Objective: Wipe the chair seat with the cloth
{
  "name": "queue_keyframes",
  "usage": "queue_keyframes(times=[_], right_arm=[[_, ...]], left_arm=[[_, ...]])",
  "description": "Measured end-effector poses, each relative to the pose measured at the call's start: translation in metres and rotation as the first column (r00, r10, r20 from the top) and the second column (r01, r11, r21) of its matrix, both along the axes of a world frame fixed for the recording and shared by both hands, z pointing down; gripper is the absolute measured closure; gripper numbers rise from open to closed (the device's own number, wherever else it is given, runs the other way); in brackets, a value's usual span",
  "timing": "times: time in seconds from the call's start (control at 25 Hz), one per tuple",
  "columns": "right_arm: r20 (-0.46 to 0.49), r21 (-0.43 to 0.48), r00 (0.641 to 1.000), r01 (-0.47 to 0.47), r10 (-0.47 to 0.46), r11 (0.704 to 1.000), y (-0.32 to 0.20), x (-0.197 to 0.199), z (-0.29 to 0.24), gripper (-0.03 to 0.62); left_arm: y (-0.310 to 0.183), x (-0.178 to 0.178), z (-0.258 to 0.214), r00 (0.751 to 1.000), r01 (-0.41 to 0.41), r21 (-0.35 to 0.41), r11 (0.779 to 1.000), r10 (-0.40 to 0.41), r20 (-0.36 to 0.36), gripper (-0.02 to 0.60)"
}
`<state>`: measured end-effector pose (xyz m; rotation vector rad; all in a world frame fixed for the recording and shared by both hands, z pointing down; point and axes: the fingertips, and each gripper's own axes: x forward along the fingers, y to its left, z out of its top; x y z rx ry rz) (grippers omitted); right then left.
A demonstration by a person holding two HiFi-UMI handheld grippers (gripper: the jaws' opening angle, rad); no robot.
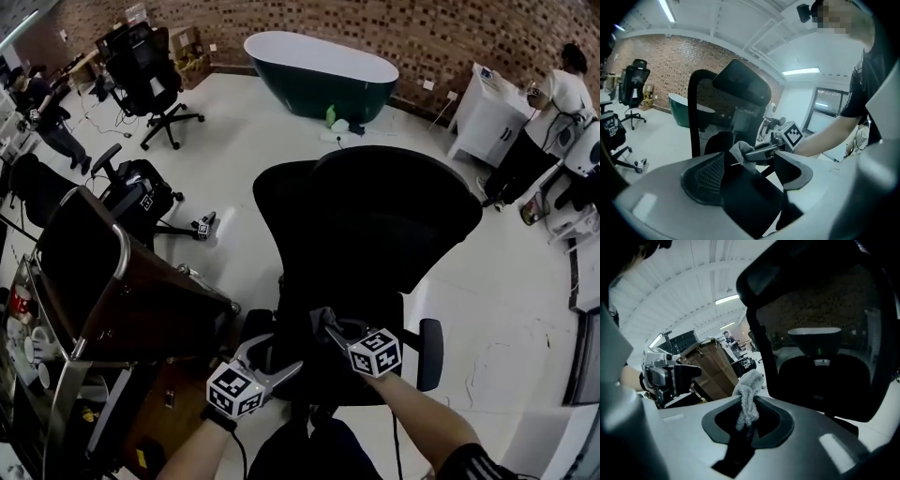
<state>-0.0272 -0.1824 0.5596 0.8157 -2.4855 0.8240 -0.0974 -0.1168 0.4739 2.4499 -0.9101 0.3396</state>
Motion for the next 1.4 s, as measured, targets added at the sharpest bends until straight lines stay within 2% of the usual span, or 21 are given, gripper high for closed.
queue_keyframes(times=[0.16,0.36,0.48,0.6,0.76,0.88,1.0,1.12,1.24,1.4], right_arm=[[-0.119,-0.050,0.990,0.069,-0.075,0.996,-0.030,-0.021,0.081,0.542],[-0.216,-0.078,0.962,0.151,-0.165,0.985,-0.058,-0.058,0.165,0.542],[-0.271,-0.097,0.937,0.202,-0.221,0.975,-0.062,-0.070,0.209,0.542],[-0.327,-0.078,0.910,0.244,-0.255,0.967,-0.079,-0.080,0.246,0.542],[-0.388,-0.074,0.868,0.306,-0.310,0.949,-0.087,-0.099,0.279,0.542],[-0.438,-0.086,0.832,0.337,-0.339,0.938,-0.085,-0.098,0.301,0.542],[-0.466,-0.093,0.807,0.362,-0.362,0.928,-0.082,-0.084,0.315,0.543],[-0.491,-0.100,0.799,0.345,-0.348,0.933,-0.080,-0.052,0.322,0.543],[-0.547,-0.128,0.771,0.308,-0.326,0.943,-0.079,-0.002,0.331,0.543],[-0.619,-0.161,0.739,0.211,-0.265,0.964,-0.079,0.085,0.337,0.545]], left_arm=[[-0.020,0.008,0.049,0.999,0.011,-0.014,1.000,-0.010,0.031,0.225],[-0.036,0.006,0.089,0.999,0.048,-0.038,0.998,-0.048,0.002,0.225],[-0.035,0.010,0.109,0.997,0.071,-0.059,0.996,-0.072,-0.019,0.225],[-0.042,0.010,0.130,0.996,0.079,-0.062,0.995,-0.081,-0.036,0.225],[-0.046,0.005,0.143,0.994,0.094,-0.075,0.993,-0.098,-0.046,0.225],[-0.045,0.005,0.147,0.994,0.097,-0.081,0.992,-0.101,-0.047,0.227],[-0.045,0.010,0.148,0.994,0.093,-0.078,0.993,-0.096,-0.043,0.227],[-0.044,0.016,0.151,0.995,0.080,-0.090,0.993,-0.084,-0.045,0.227],[-0.043,0.026,0.155,0.996,0.061,-0.098,0.993,-0.067,-0.051,0.227],[-0.043,0.050,0.155,0.997,0.024,-0.104,0.994,-0.032,-0.072,0.227]])
